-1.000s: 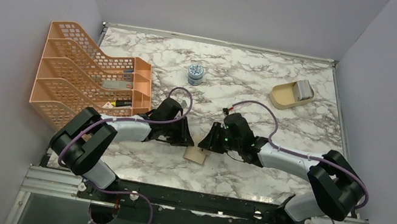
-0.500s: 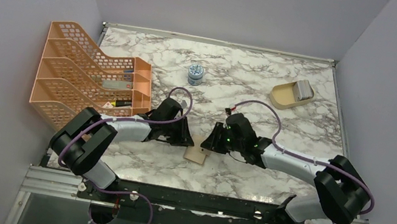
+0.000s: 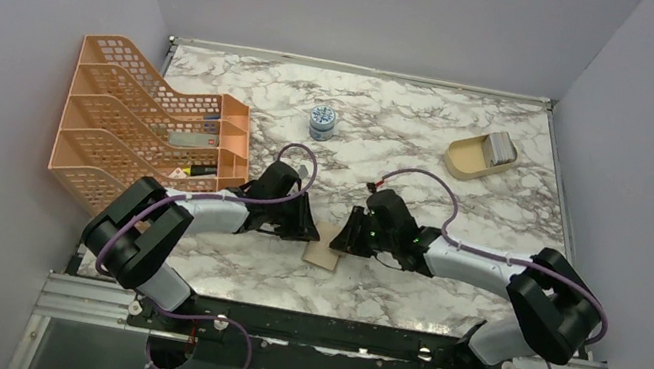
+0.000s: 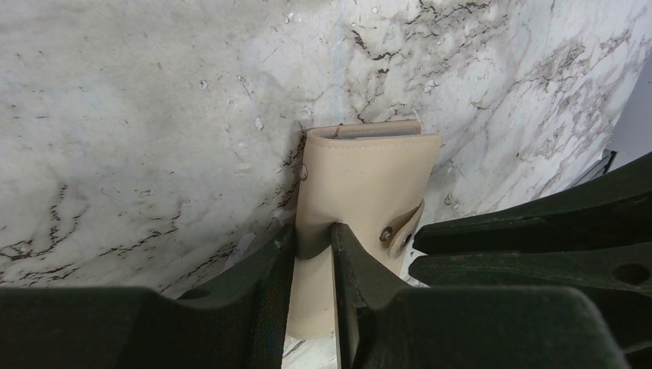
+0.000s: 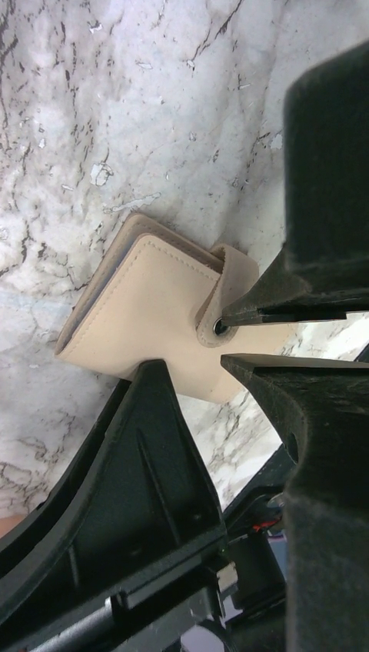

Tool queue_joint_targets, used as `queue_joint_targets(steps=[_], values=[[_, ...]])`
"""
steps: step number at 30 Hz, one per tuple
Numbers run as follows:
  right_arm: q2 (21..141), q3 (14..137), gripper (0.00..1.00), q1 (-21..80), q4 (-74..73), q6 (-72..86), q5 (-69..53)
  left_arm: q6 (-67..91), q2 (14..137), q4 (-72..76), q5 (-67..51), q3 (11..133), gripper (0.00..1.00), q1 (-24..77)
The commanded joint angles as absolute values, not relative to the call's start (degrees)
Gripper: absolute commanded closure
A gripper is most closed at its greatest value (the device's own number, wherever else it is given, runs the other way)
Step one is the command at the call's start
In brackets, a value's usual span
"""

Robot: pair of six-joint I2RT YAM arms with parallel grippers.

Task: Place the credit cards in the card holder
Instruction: Close the card holder at the center of the board.

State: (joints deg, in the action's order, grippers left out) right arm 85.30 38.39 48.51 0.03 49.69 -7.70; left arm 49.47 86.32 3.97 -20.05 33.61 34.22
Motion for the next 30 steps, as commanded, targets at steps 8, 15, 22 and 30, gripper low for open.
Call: queue_joint_targets(steps=[8,15,22,30], values=[[89.15,39.15,0.82,49.88,1.89,50.35,-5.31,49.39,86.14,2.39,-18.75,32.03,0.74,34.98],[89.88,40.32,0.84,50.01,2.0,49.95,-4.48,49.64,86.13,2.79,-19.01,32.0,0.74,35.24],[90.41,41.98,0.84,50.07,-0.62,48.93,-2.46,49.99,86.14,3.39,-19.31,31.65,0.74,35.5],[92.08,45.06,0.87,50.51,-10.09,46.39,2.88,50.19,86.09,3.91,-19.62,31.31,0.74,35.62]])
